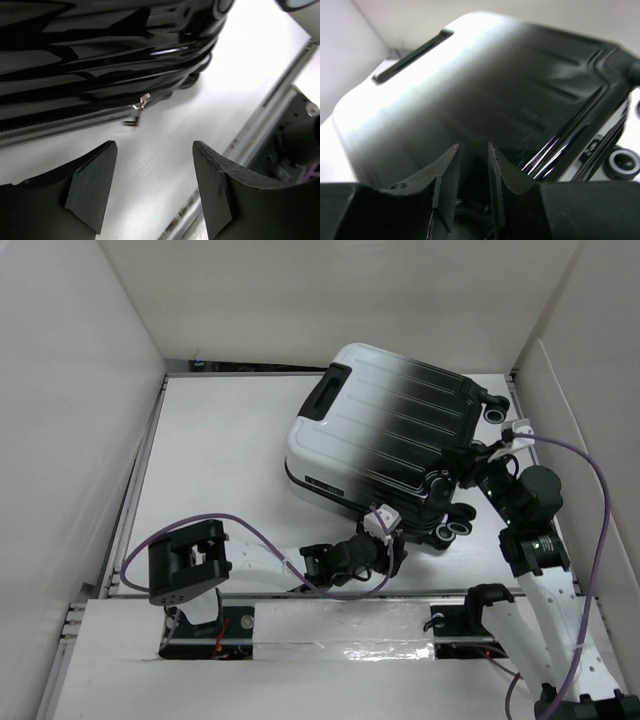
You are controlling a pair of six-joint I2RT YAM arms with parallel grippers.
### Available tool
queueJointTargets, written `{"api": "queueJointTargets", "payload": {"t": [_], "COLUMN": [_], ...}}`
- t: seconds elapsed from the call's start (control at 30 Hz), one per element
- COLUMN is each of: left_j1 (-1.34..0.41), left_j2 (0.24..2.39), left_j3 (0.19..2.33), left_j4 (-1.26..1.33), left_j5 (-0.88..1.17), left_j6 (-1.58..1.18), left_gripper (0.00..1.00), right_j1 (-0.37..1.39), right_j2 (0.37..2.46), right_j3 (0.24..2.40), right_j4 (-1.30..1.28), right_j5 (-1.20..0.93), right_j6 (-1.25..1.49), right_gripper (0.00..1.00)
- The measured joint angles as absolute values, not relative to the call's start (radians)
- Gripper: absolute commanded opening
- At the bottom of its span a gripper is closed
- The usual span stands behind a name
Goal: Pack the luggage
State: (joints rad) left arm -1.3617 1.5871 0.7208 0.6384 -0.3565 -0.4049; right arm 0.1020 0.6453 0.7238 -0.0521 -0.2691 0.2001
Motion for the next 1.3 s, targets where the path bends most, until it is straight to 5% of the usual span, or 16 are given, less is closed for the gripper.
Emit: {"api": "queueJointTargets", "payload": {"t": [0.4,0.5,0.53,0.67,0.97,1.3], "left_j1": [-1.374,-1.374,-1.374,-1.385,-1.398,-1.397], "left_j2": [1.728,1.770,1.782,1.805,1.758,1.574], "left_j3": [0.796,0.822,0.827,0.828,0.746,0.590], "left_j4": [0.666,0.679,0.684,0.717,0.783,0.759], "left_j5": [-0.577,-0.620,-0.635,-0.666,-0.714,-0.752], "left_j6": [-0.432,-0.437,-0.439,-0.447,-0.436,-0.426], "left_gripper": [0.52,0.36,0.17,0.00,0.00,0.00], "right_j1": [0.262,0.287,0.294,0.322,0.336,0.341], "right_j2": [0.430,0.402,0.395,0.356,0.301,0.307], "right_j3": [0.573,0.556,0.553,0.533,0.496,0.492], "right_j4": [-0.211,-0.208,-0.208,-0.214,-0.196,-0.182], "right_j5": [-0.152,-0.135,-0.128,-0.091,-0.092,-0.102], "right_j6": [0.198,0.207,0.210,0.228,0.258,0.259], "right_gripper": [0.44,0.46,0.47,0.56,0.77,0.76]}}
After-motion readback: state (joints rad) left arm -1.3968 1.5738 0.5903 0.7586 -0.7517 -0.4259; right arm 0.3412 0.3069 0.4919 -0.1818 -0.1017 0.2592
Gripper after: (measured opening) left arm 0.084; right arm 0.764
